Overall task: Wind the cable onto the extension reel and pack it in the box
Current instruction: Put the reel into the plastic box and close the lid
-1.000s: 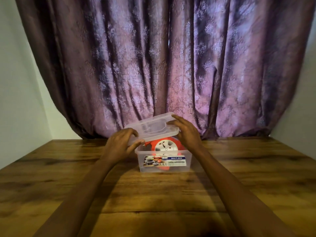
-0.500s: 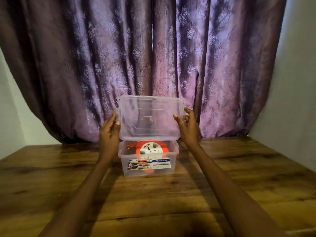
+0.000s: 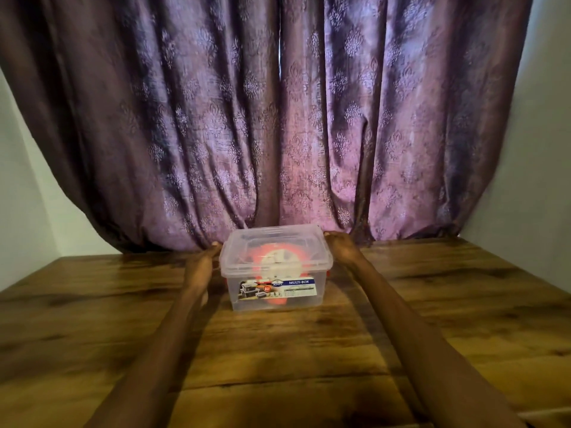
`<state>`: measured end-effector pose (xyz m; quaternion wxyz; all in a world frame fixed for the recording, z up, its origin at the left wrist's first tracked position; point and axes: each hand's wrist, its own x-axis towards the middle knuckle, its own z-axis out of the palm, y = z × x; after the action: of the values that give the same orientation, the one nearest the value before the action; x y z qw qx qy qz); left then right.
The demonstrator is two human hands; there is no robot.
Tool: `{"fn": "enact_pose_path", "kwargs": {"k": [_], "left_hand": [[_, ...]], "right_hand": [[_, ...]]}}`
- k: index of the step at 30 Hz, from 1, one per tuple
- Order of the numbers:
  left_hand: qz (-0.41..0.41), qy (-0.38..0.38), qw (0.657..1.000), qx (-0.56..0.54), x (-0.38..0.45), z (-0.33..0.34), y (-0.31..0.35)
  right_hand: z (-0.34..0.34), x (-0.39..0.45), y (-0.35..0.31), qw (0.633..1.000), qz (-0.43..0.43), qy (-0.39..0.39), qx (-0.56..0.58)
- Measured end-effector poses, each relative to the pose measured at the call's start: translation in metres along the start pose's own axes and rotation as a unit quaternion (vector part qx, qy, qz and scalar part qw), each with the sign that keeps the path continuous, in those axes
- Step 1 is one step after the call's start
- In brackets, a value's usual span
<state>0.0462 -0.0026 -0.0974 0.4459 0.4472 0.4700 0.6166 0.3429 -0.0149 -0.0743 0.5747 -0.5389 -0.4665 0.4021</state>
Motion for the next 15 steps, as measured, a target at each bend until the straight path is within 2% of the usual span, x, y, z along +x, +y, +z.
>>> {"fn": "enact_pose_path", "kwargs": {"k": [4, 9, 15], "left_hand": [[-0.039, -0.01, 0.999, -0.004, -0.001, 0.0, -0.007], [-0.07, -0.009, 0.997, 0.001, 0.004, 0.003, -0.005], [-0.109, -0.051, 0.992, 0.02, 0.019, 0.0, -0.004]], "right_hand": [[-0.001, -0.001, 0.005, 1.0, 0.007, -0.023, 0.013], [-0.007, 0.004, 0.01, 0.992, -0.061, -0.04, -0.102], [-0.007, 0.006, 0.018, 0.998, -0.002, 0.002, -0.067]]}}
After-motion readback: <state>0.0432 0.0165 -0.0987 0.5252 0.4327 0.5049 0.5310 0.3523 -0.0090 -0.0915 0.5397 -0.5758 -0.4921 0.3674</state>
